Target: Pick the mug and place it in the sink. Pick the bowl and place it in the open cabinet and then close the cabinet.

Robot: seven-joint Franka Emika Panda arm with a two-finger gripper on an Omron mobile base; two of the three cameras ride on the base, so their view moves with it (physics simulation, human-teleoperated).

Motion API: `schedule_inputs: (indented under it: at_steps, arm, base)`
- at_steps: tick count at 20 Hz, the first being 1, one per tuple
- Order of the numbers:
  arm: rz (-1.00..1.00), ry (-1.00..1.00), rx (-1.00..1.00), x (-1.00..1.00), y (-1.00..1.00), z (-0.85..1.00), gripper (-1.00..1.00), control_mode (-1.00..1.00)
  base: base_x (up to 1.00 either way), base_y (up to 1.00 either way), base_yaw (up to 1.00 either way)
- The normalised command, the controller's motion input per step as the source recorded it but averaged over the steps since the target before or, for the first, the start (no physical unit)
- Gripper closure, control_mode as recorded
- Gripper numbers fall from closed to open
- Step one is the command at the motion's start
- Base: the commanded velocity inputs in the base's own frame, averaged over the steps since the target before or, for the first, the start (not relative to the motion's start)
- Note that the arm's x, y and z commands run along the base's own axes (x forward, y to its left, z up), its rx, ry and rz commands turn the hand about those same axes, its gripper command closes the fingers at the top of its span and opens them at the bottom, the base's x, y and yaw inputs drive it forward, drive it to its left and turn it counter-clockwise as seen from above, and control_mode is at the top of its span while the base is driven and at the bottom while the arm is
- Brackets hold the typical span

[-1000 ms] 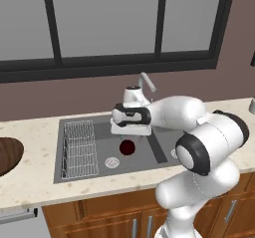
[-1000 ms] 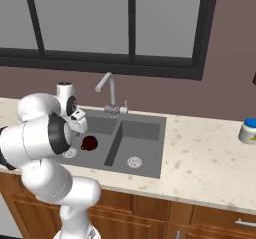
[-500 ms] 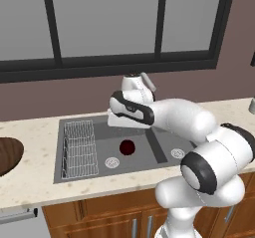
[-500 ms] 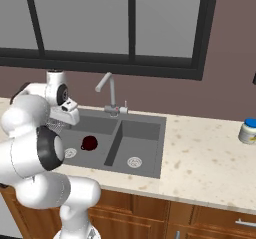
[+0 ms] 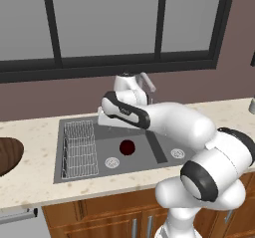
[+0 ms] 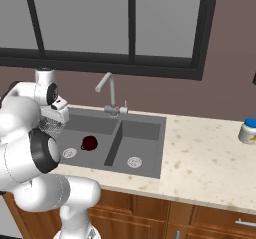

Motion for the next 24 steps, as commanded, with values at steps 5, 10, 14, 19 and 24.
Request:
schedule_inputs:
  at_steps: [5, 10, 14, 19, 24]
  arm:
    - [0.01, -0.11, 0.00, -0.06, 0.55, 0.00, -1.00, -1.00]
    - [0.00, -0.05, 0.00, 0.00, 0.60, 0.00, -1.00, -1.00]
    - [0.03, 0.01, 0.00, 0.00, 0.61, 0.00, -1.00, -1.00]
    - [0.05, 0.01, 0.00, 0.00, 0.58, 0.00, -1.00, -1.00]
    - [0.00, 0.00, 0.00, 0.00, 0.61, 0.00, -1.00, -1.00]
  base:
    - [0.00, 0.00, 0.00]
    - [0.00, 0.00, 0.00]
    - [0.00, 0.00, 0.00]
    - [0.00, 0.00, 0.00]
    - [0.00, 0.00, 0.00]
